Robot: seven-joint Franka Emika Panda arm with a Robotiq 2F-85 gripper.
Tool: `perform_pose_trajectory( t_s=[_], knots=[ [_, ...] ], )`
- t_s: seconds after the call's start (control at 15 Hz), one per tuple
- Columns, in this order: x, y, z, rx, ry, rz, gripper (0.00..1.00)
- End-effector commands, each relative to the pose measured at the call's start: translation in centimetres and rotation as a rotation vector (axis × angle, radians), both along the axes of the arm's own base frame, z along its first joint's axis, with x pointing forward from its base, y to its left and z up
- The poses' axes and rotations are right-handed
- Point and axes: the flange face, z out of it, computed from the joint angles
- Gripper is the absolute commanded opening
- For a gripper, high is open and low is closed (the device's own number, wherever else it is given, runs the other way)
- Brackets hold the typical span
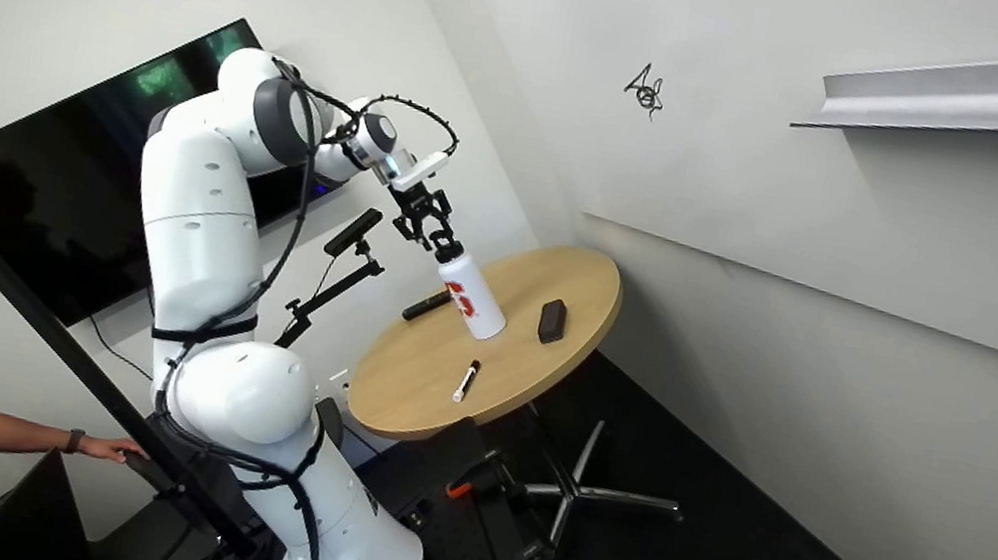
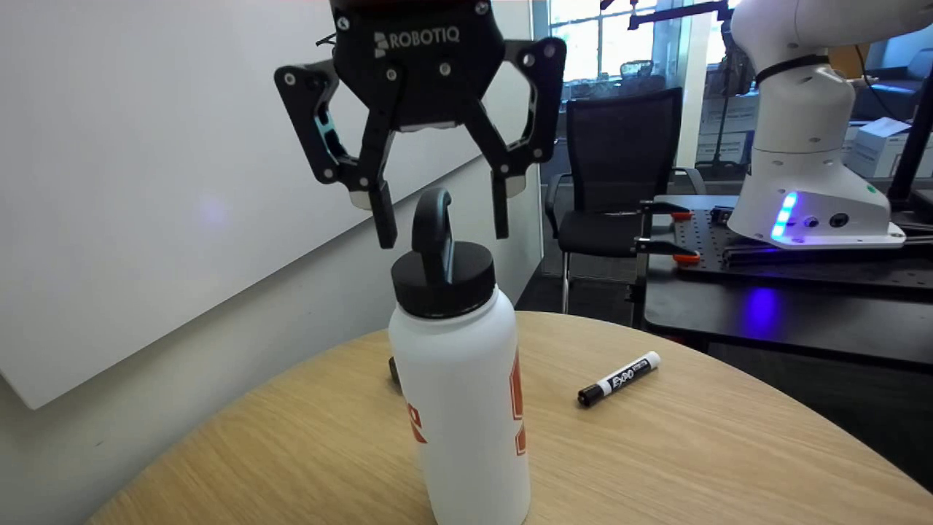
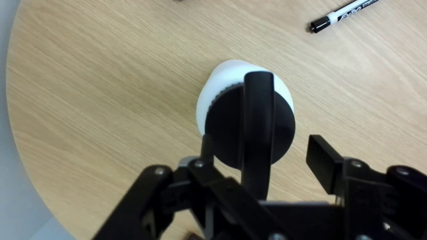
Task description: Cover the white flask with the black lid
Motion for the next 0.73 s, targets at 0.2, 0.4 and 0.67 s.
perform_pose_trajectory(
  t_s=[0.2,0.4,0.67],
  knots=[
    [-2.1,-0.7,4.5,0.014,-0.054,0.014,1.00],
    [-3.4,-1.0,7.5,0.020,-0.071,0.020,1.00],
    [-4.5,-1.4,10.2,0.030,-0.066,0.026,1.00]
  ],
)
